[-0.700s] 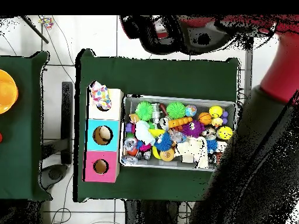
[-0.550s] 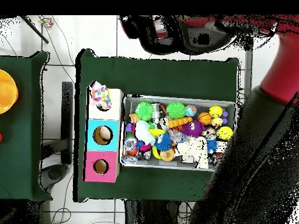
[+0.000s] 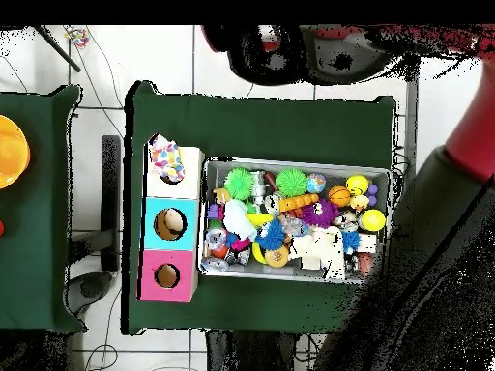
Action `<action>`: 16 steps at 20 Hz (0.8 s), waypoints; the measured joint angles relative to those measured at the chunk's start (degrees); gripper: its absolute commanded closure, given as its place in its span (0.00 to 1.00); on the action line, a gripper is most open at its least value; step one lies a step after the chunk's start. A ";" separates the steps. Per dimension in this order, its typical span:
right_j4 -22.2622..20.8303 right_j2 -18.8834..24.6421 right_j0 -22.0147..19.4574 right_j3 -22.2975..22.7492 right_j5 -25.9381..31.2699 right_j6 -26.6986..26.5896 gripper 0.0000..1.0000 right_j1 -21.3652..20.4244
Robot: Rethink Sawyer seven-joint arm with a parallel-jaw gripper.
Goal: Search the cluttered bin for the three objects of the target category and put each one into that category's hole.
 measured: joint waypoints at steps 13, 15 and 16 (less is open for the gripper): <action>0.06 0.01 -3.31 0.39 0.00 0.00 1.00 -0.28; 0.51 0.01 -4.54 2.07 -0.07 0.00 1.00 -1.14; 0.87 0.00 -5.38 3.58 -0.24 0.00 1.00 -1.91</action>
